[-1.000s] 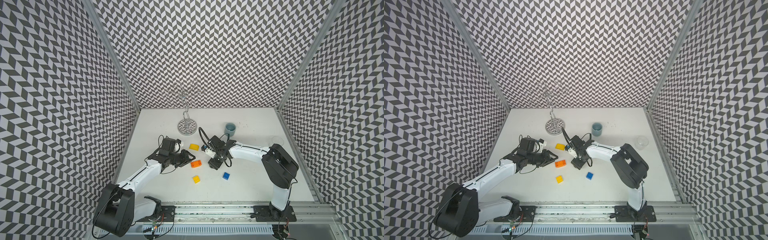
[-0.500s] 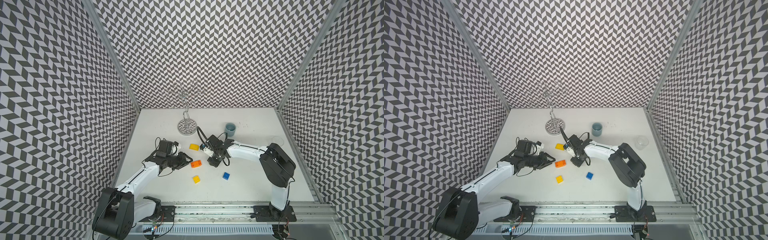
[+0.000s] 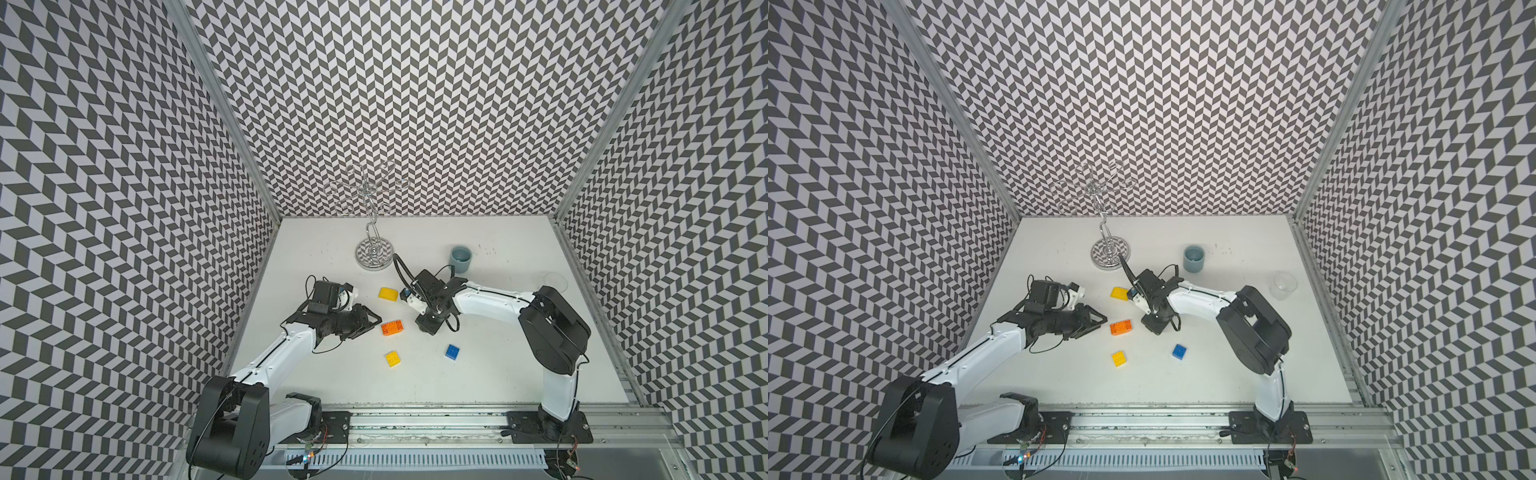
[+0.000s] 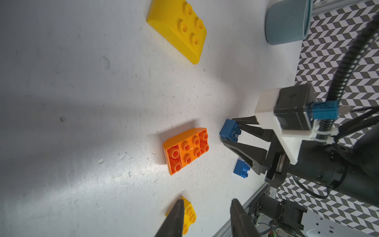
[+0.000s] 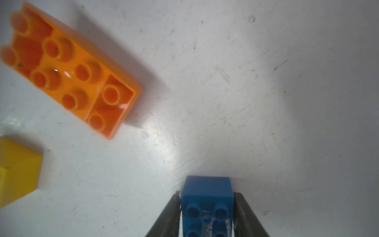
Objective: Assemble the letter s with lego
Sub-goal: Pick up the lego brick from the center of the board.
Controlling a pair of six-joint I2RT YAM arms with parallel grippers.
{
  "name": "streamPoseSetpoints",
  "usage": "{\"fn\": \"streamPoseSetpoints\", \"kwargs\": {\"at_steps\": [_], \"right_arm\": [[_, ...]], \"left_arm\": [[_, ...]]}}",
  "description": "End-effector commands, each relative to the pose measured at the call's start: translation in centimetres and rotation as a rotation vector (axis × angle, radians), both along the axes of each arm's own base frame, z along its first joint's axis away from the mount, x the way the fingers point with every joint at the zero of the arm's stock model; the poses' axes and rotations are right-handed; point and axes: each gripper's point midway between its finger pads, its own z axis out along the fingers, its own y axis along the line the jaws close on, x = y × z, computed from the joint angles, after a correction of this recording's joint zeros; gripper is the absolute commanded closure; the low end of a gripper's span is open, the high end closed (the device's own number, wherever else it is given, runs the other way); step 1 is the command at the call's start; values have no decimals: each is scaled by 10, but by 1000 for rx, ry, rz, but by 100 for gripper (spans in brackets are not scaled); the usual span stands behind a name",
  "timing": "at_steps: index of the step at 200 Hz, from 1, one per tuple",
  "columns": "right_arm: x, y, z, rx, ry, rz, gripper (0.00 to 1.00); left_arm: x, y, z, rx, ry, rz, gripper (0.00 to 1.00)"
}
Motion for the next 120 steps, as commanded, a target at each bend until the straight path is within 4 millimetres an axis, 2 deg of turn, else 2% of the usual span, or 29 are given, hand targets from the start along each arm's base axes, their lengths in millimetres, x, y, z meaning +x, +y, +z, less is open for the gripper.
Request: {"fn": "streamPoseSetpoints", "kwargs": {"at_steps": [1, 75, 95, 120], "right_arm": [[3, 4, 7, 3, -15, 5, 63], [5, 6, 11, 0, -19, 23, 83], [8, 13, 23, 18, -47, 60, 83], [3, 33, 46, 40, -134, 242, 87]], "left_arm": [[-6, 2, -4, 0, 3, -17, 60], [-6, 7, -9, 5, 7, -7, 60], [-5, 9, -9, 7, 3, -6, 60], [1, 13, -7, 3, -8, 9, 59]]}}
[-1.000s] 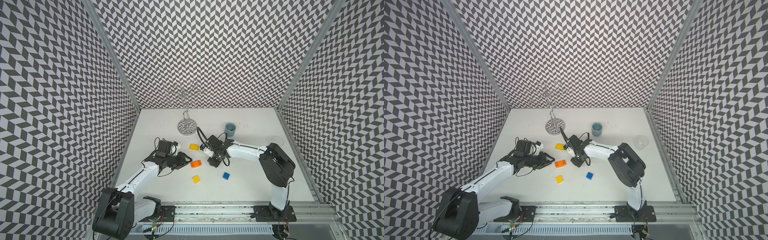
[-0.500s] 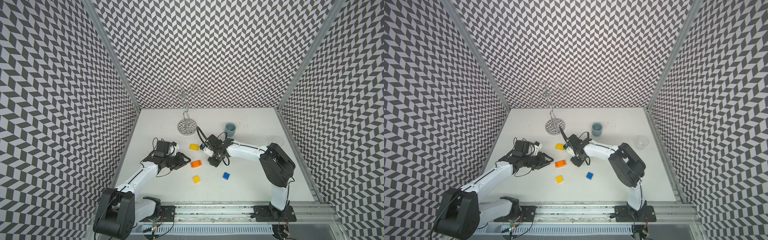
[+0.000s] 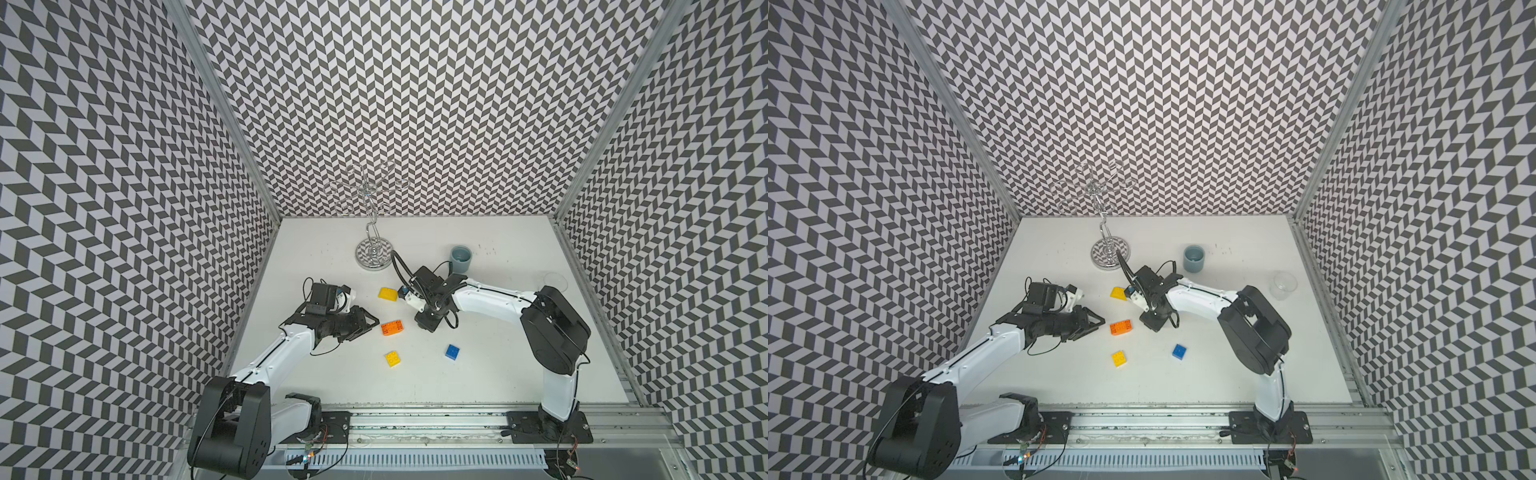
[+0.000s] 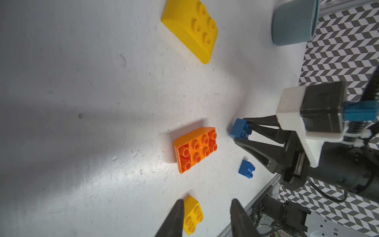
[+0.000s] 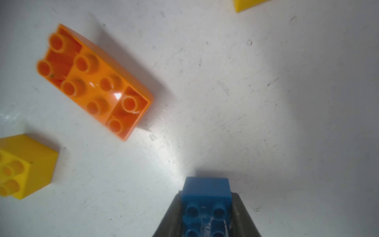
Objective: Assemble the letter s with lego
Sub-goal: Pick up the lego brick from the center of the board, then adjust the lego brick at the center of the board.
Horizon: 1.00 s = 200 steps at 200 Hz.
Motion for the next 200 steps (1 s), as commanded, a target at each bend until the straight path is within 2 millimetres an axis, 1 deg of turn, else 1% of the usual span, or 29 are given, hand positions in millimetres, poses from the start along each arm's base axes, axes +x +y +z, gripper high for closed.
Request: {"fn": "streamPoseSetpoints", "kwargs": {"at_steps": [1, 21, 25, 41, 51, 63, 67, 74, 95, 105, 116, 124, 136, 150, 159, 185, 200], "right_arm": [[0, 25, 32, 44, -109, 176, 87], [-1, 43, 47, 70, -167, 310, 87], [-2, 47, 50, 80, -174, 341, 90], [-1, 61, 61, 83, -213, 461, 93], [3, 67, 64, 59, -248, 512, 96], [5, 73, 63, 24, -267, 593, 97], [4, 76, 63, 15, -274, 627, 100], [5, 79, 61, 2, -284, 673, 100], [11, 83, 49, -43, -291, 749, 100], [14, 84, 47, -60, -297, 763, 100], [14, 83, 44, -75, -296, 786, 100], [14, 82, 43, -84, -301, 785, 100], [21, 79, 43, -102, -314, 727, 100], [19, 76, 44, -90, -305, 697, 100], [19, 74, 47, -77, -301, 638, 100], [21, 66, 63, -18, -303, 501, 100], [20, 60, 76, 38, -303, 441, 100]], "left_arm": [[1, 3, 1, -6, -15, -8, 59], [7, 8, 4, -14, -26, 10, 59], [8, 9, 4, -15, -27, 14, 59], [12, 14, 3, -21, -25, 33, 59], [15, 18, 2, -25, -26, 46, 59], [18, 22, 1, -34, -28, 63, 59], [19, 23, 0, -39, -27, 70, 59], [21, 25, -1, -48, -28, 80, 59], [22, 27, -8, -73, -12, 84, 60], [23, 25, -10, -90, -3, 77, 60], [22, 23, -12, -108, 5, 68, 60], [23, 21, -12, -121, 10, 64, 60], [24, 20, -12, -134, 14, 60, 60], [24, 17, -12, -151, 16, 53, 60], [24, 15, -13, -155, 22, 50, 61], [24, 4, -18, -163, 40, 18, 61], [23, -6, -21, -165, 56, -4, 61]]}}
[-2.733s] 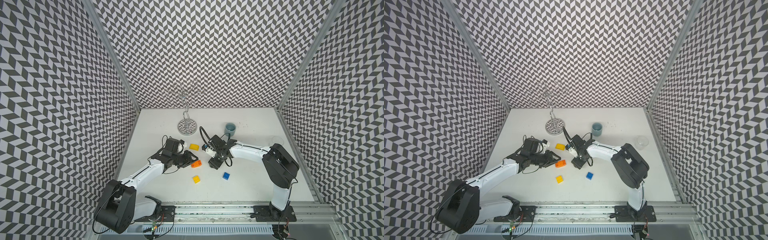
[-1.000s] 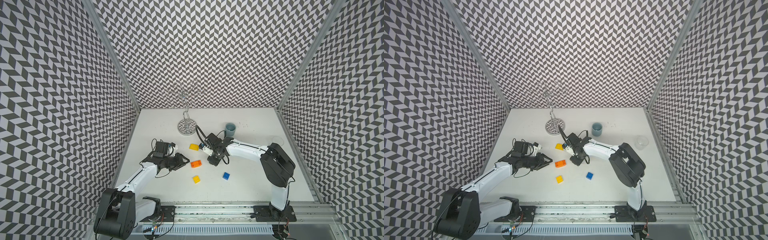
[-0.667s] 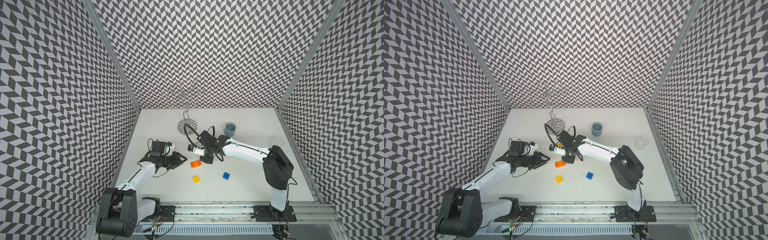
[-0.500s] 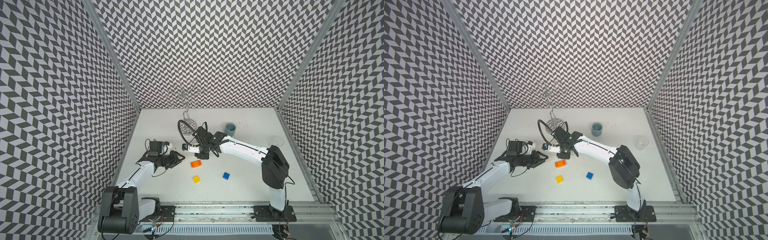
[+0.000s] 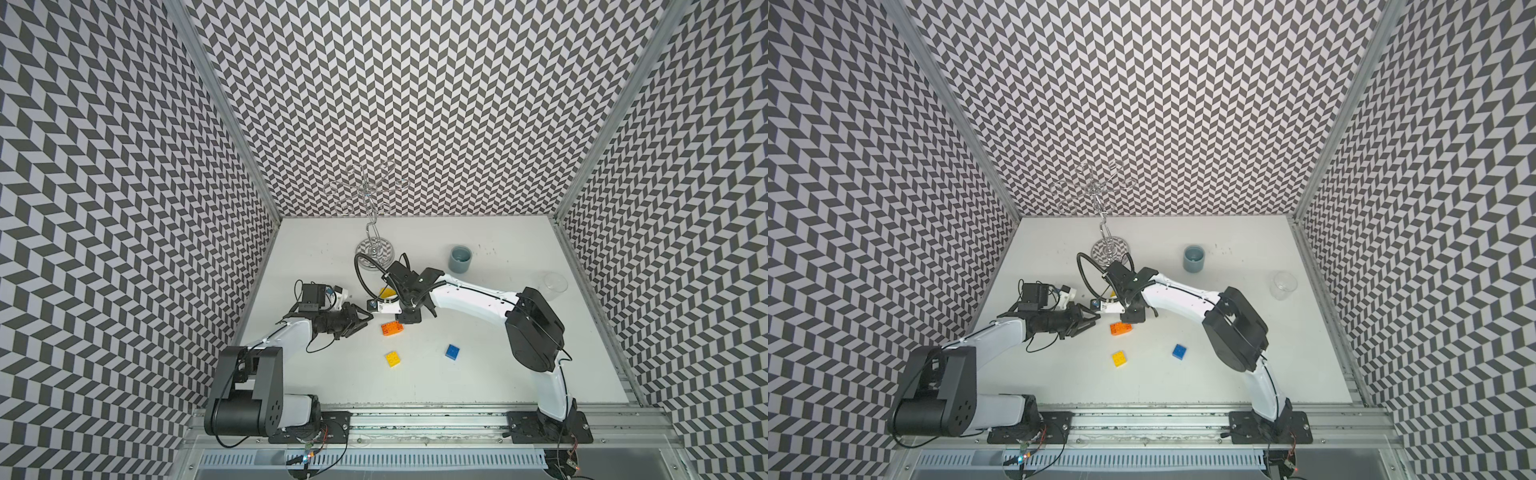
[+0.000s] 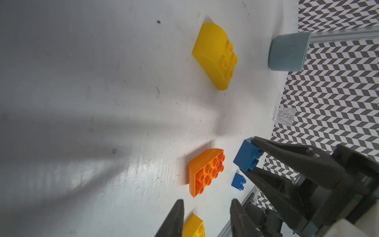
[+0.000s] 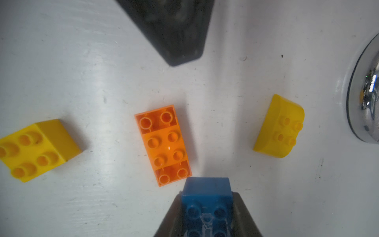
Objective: Assemble the letter s with lego
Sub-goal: Adjust the lego brick at the center of the board.
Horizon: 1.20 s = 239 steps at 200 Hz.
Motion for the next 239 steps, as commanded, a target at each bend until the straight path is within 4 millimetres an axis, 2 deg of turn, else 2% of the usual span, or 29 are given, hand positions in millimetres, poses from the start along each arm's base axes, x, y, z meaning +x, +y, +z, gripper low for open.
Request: {"fn": "streamPoseSetpoints", "kwargs": {"at_steps": [1, 27, 71, 128, 149, 186, 239], "right_arm": [[7, 0, 43, 151, -24, -115, 100], [11, -12, 64, 231, -23, -194, 100], [8, -19, 82, 276, -38, -218, 100], [9, -29, 89, 323, -28, -294, 100], [14, -37, 96, 354, -26, -342, 100], [17, -46, 104, 372, -33, -392, 100], [-2, -48, 96, 375, 26, -361, 100]], "left_arm": [[2, -17, 3, -30, -16, -48, 61], [-2, -31, -3, -16, 3, -88, 61], [3, -33, -13, 18, 23, -100, 61], [9, -43, -23, 31, 42, -127, 61], [5, -51, -26, 40, 57, -154, 61], [-1, -51, -30, 59, 72, -160, 60], [14, -69, -29, 56, 53, -178, 60]]}}
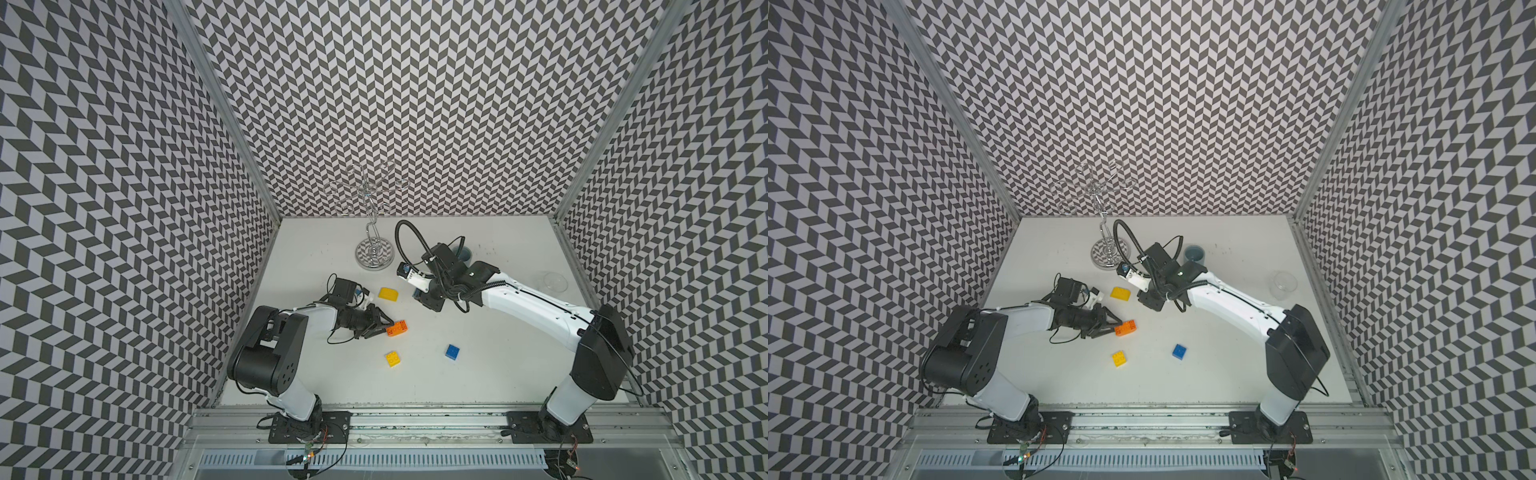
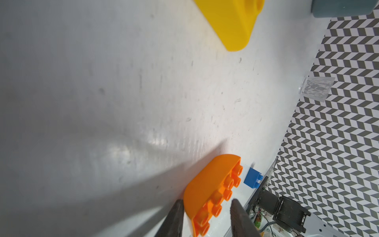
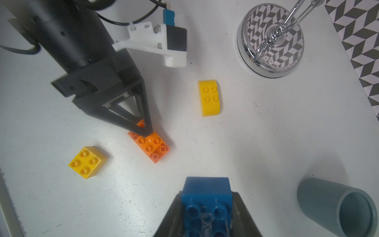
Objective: Assemble the letter s with lego
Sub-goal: Adjust the lego brick at the center of the board, then assemble the lego brick with the lego brick.
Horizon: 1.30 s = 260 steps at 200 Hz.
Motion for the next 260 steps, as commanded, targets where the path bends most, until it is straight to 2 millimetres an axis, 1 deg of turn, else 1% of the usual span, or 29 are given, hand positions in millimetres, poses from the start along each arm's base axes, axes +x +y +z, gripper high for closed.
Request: {"fn": "streamPoseSetpoints", "kwargs": {"at_steps": [1, 21, 51, 75, 95, 123, 140, 180, 194, 224, 260], "right_arm": [[-11, 2, 9, 49, 3, 26, 100], [-14, -2, 8, 43, 0, 29, 100], [-19, -5, 3, 36, 16, 35, 100], [-28, -1, -10, 25, 84, 72, 100], [-37, 4, -24, -9, 160, 96, 100], [-51, 14, -44, -73, 244, 129, 100], [-58, 21, -53, -112, 273, 152, 100], [-53, 32, -71, -199, 278, 154, 100], [-49, 36, -73, -204, 269, 159, 100], [-44, 44, -80, -211, 253, 192, 100], [-42, 42, -94, -247, 237, 233, 100]], "left_arm": [[15, -10, 6, -3, -43, -10, 60], [20, -15, 5, -3, -48, -16, 60], [24, -18, 4, -3, -45, -24, 60], [24, -15, 8, 7, -52, -32, 60], [27, -3, 13, 29, -69, -18, 60], [35, 19, 29, 60, -125, 16, 60], [38, 32, 39, 71, -156, 34, 60], [41, 55, 58, 132, -231, 69, 60], [41, 61, 64, 143, -253, 81, 60], [40, 68, 65, 138, -262, 88, 60], [40, 73, 62, 132, -254, 83, 60]]}}
